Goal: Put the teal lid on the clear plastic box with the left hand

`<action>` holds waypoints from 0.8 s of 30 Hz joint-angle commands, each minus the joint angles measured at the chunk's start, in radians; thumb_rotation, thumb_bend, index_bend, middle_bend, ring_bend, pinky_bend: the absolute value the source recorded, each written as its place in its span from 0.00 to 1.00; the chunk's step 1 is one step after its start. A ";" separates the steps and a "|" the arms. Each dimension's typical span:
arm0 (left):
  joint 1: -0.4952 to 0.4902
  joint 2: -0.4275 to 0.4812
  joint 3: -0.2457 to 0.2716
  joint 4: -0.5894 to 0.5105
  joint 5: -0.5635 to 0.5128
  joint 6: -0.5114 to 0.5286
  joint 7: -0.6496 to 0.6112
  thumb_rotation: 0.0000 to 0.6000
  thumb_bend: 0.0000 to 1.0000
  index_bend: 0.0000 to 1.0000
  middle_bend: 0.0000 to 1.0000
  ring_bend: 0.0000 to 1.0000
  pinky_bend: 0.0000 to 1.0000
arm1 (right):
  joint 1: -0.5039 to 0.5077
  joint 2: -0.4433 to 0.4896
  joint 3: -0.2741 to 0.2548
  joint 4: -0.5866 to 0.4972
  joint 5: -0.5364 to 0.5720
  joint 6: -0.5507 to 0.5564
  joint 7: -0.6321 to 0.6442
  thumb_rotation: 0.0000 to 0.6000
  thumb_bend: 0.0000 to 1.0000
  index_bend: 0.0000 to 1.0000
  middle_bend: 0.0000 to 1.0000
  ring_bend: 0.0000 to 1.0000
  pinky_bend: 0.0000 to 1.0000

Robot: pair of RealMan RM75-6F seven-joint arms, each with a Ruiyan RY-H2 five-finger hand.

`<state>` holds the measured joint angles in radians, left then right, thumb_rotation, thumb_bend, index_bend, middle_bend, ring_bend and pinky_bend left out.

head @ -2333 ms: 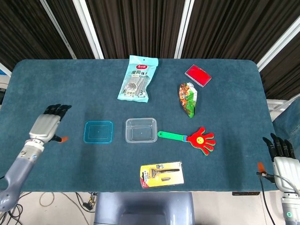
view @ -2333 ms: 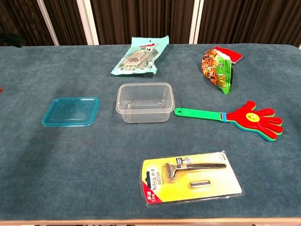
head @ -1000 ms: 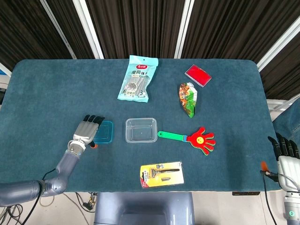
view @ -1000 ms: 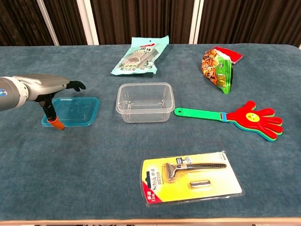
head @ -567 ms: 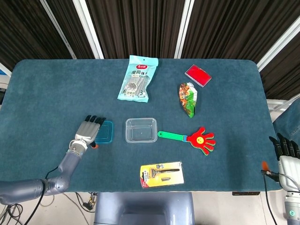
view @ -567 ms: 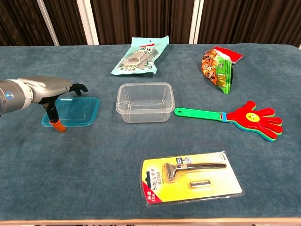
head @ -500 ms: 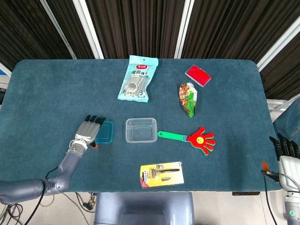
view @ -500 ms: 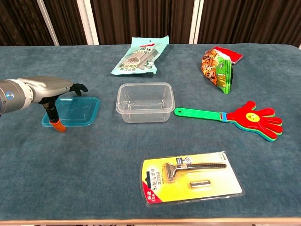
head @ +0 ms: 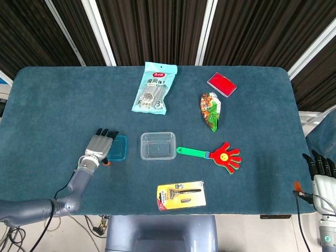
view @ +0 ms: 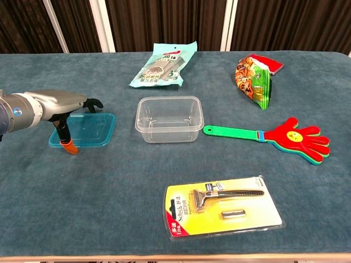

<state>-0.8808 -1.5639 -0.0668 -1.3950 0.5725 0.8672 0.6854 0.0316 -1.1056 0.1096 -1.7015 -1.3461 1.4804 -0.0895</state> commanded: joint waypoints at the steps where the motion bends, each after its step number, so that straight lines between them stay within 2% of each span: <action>1: -0.005 -0.005 0.002 0.005 -0.011 -0.003 0.005 1.00 0.10 0.06 0.15 0.00 0.00 | 0.000 0.001 0.001 -0.001 0.002 -0.001 0.002 1.00 0.41 0.12 0.03 0.03 0.00; 8: -0.018 -0.012 0.007 0.019 -0.042 -0.007 0.023 1.00 0.15 0.06 0.23 0.00 0.00 | -0.002 0.001 0.002 -0.001 0.005 -0.001 0.005 1.00 0.41 0.12 0.03 0.03 0.00; 12: -0.022 -0.012 0.010 0.022 -0.052 -0.009 0.027 1.00 0.22 0.08 0.31 0.00 0.00 | -0.002 0.002 0.002 -0.003 0.006 -0.001 0.005 1.00 0.41 0.12 0.03 0.03 0.00; 17: -0.017 -0.008 0.010 0.016 -0.031 0.008 0.015 1.00 0.32 0.13 0.43 0.01 0.00 | -0.003 0.000 0.003 -0.003 0.007 0.000 0.005 1.00 0.41 0.12 0.03 0.03 0.00; 24: -0.004 -0.002 0.003 0.007 -0.006 0.032 -0.011 1.00 0.37 0.17 0.52 0.05 0.00 | -0.003 0.000 0.004 -0.006 0.012 -0.003 0.003 1.00 0.41 0.12 0.03 0.03 0.00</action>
<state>-0.8856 -1.5671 -0.0630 -1.3876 0.5668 0.8980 0.6751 0.0289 -1.1054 0.1131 -1.7071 -1.3347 1.4778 -0.0864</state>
